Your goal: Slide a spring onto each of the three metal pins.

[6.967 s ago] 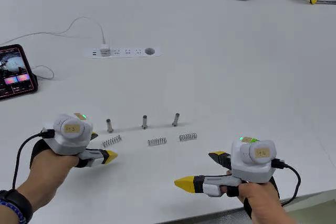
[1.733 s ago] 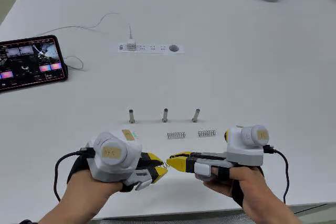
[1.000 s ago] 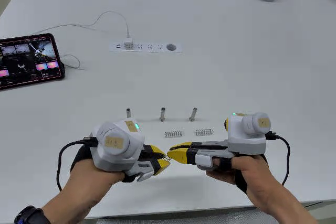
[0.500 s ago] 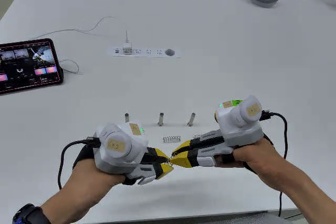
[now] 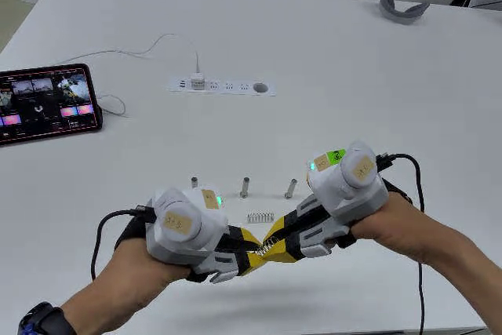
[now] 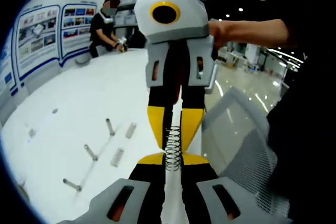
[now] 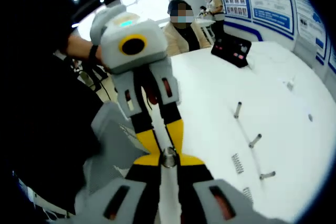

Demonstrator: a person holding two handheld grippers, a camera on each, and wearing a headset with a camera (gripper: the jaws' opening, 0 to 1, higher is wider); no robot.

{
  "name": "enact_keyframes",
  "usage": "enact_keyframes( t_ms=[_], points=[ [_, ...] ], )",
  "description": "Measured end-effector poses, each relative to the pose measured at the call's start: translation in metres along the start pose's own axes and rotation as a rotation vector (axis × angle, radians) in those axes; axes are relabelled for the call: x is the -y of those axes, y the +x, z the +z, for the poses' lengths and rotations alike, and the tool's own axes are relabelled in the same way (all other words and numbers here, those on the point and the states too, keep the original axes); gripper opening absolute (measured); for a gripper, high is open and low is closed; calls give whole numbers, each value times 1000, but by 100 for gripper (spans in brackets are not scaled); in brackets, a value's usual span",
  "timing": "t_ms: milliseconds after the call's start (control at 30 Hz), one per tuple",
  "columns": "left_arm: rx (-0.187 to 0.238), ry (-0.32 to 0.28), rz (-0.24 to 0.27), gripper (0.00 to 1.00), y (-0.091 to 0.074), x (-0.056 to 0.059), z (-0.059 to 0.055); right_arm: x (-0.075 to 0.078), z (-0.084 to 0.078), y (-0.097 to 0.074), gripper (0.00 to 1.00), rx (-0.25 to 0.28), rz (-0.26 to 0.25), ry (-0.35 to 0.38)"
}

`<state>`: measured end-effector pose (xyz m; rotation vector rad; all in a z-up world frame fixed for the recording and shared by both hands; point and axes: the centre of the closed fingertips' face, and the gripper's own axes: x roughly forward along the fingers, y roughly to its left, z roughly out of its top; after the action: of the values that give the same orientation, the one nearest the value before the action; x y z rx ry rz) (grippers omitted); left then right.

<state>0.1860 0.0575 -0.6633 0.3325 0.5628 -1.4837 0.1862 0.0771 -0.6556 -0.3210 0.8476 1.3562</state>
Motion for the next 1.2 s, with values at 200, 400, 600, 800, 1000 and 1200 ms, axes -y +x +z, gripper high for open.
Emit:
enact_keyframes(
  t_ms=[200, 400, 600, 800, 1000, 1200],
  points=[
    [-20, 15, -12, 10, -1, 4, -4, -4, -1, 5, 12, -10, 11, -11],
    [-6, -10, 12, 10, -4, 2, -13, -4, -1, 12, 12, -15, 0, -20],
    [29, -72, 43, 11, -14, -1, -21, -4, 5, 20, 12, 17, -3, 5],
    [40, -100, 83, 12, -31, -10, -32, 0, 12, 25, 12, 48, -5, 30],
    [60, -152, 145, 15, -51, -23, -45, 6, 19, 29, 12, 72, -4, 54],
    [65, -193, 209, 19, -70, -38, -58, 10, 24, 34, 12, 76, -3, 52]
  ],
)
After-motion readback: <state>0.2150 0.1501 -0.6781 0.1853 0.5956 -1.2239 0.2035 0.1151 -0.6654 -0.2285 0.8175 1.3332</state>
